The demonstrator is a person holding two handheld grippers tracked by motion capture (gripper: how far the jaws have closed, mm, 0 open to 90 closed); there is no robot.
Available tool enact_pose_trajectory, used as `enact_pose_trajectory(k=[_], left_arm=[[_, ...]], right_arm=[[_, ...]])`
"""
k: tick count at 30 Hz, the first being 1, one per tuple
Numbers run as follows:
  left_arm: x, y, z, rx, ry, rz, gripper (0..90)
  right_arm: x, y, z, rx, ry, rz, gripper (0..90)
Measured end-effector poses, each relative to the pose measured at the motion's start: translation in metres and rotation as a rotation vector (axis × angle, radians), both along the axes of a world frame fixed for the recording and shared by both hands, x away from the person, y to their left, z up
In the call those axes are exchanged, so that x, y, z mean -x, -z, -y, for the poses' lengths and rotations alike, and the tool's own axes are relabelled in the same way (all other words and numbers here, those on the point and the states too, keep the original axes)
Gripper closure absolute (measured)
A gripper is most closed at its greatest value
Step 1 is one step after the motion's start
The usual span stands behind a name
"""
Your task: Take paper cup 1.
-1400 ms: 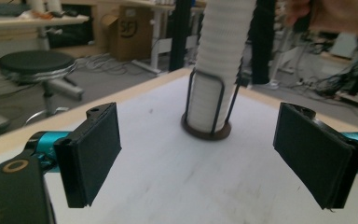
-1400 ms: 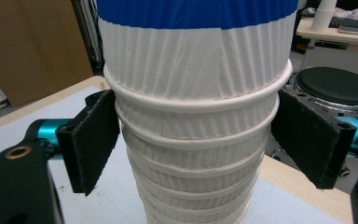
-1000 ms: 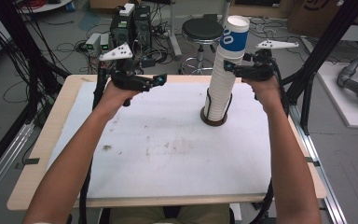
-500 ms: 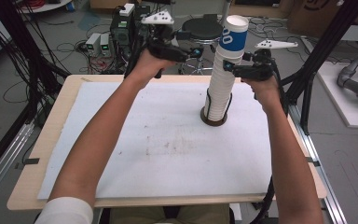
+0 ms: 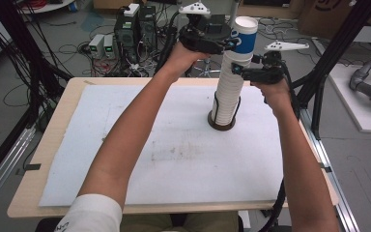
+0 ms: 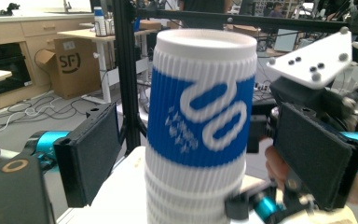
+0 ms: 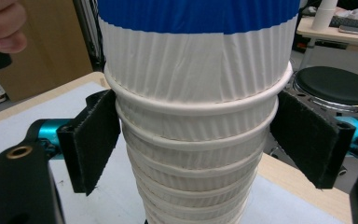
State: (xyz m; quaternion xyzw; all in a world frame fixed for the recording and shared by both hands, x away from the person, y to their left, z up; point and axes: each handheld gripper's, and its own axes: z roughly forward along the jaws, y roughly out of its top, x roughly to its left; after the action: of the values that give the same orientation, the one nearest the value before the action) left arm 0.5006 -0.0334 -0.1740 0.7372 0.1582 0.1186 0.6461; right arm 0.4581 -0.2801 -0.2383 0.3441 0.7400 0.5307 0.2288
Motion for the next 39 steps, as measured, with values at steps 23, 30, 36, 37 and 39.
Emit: enact_pose_trajectory(k=[23,30,36,37,39], left_arm=[[-0.005,-0.006,0.041,-0.067,-0.012,-0.007,24.4],[0.000,-0.024,0.037,0.028,-0.024,0.012,25.7],[0.007,-0.046,0.029,0.096,-0.029,0.037,25.6],[0.008,-0.049,0.027,0.104,-0.031,0.044,25.6],[0.010,-0.053,0.022,0.131,-0.033,0.046,25.6]], right_arm=[[0.004,-0.002,0.002,0.010,-0.001,-0.007,17.0],[0.004,-0.002,0.002,0.016,-0.005,-0.004,17.1],[0.004,-0.002,0.001,0.015,-0.004,-0.001,17.1],[0.004,-0.002,0.001,0.016,-0.005,0.000,17.1],[0.003,-0.002,0.000,0.017,-0.002,-0.001,17.0]])
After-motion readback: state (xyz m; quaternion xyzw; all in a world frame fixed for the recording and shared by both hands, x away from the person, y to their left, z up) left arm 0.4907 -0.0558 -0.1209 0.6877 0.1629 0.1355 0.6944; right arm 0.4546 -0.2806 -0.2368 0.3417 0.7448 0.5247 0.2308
